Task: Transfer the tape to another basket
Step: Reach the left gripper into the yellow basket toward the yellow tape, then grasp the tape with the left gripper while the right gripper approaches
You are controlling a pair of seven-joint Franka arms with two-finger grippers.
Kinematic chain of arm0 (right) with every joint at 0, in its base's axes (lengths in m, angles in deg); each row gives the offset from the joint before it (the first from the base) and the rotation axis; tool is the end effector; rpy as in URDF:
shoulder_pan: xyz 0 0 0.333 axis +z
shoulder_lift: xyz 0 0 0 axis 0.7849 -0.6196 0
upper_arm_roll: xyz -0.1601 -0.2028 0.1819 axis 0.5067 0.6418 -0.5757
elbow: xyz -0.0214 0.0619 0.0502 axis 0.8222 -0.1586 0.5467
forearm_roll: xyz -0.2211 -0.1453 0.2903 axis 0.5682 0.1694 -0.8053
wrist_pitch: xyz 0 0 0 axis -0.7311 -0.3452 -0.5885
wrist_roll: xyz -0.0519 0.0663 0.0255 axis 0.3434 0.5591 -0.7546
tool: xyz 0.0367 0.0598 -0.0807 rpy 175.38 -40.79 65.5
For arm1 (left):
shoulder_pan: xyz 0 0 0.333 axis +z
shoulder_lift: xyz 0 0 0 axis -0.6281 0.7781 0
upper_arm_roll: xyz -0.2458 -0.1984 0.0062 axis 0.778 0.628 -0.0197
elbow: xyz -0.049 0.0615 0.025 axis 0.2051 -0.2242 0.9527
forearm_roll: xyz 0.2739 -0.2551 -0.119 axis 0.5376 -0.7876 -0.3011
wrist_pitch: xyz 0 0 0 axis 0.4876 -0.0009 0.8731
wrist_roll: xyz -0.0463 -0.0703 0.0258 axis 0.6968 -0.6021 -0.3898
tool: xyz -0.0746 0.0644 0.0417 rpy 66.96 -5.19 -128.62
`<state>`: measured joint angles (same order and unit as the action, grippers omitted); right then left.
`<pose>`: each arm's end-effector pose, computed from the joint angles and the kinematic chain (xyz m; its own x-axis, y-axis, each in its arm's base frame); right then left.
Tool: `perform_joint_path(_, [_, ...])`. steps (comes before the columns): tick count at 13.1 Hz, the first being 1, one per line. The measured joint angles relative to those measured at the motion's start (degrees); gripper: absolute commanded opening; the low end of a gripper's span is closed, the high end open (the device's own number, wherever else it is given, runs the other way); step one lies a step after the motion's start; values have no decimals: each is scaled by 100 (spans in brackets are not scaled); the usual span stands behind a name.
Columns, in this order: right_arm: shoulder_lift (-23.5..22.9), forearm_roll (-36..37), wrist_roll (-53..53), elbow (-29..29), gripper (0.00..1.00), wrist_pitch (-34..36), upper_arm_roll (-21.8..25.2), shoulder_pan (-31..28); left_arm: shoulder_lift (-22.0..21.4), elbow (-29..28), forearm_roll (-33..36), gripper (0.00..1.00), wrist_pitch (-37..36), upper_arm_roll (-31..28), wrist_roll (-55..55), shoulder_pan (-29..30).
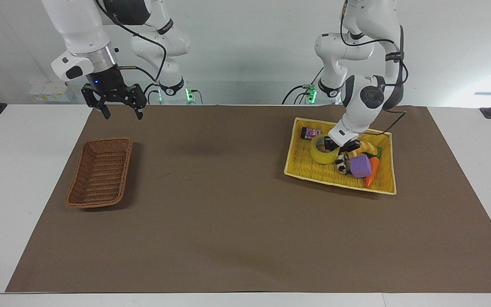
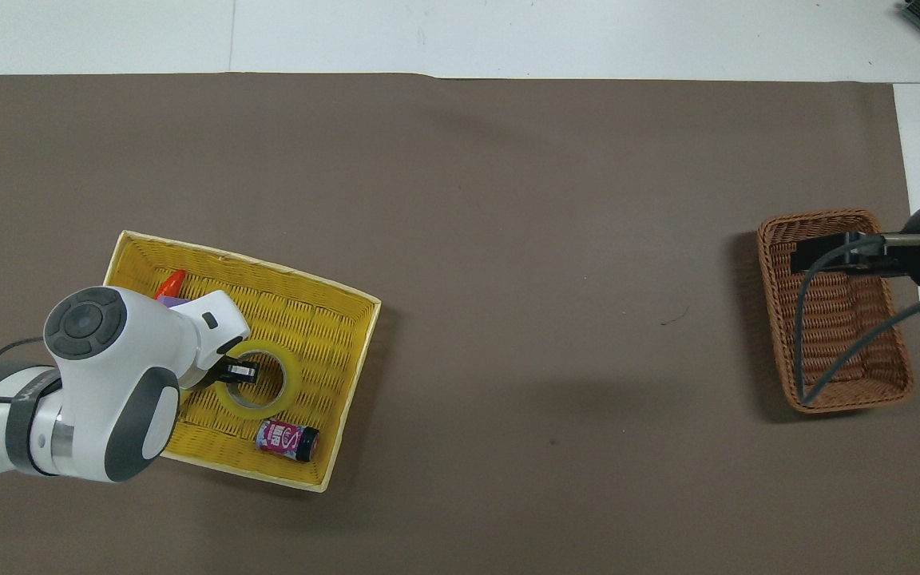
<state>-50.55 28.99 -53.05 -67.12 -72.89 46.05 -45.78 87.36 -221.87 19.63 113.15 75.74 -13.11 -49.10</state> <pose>0.5446 0.0175 0.6154 0.9935 -0.0638 0.0947 -0.0615 -0.9977 -0.0280 0.4683 -0.1140 0.3252 0.9694 -0.2197 -0.1099 -0.2189 -0.9756 0.0191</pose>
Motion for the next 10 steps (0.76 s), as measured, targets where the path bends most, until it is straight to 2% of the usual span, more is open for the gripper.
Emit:
perform_joint_path(2, [-113, -3, 12, -4, 100, -175, 0, 31, -4, 368, -7, 0, -403, -23, 2, 1])
perform_joint_path(5, [-201, -64, 210, -7, 100, -233, 1, 138, -18, 1238, -57, 0, -1360, -62, 17, 6])
perform_joint_path(8, [-188, -366, 363, -7, 100, -120, -8, 533, -31, 2056, -287, 0, -2263, -90, 170, 5])
perform_joint_path(10, [-175, -883, 597, -7, 100, -80, -29, 795, -36, 2383, -429, 0, -2580, -46, 527, -9])
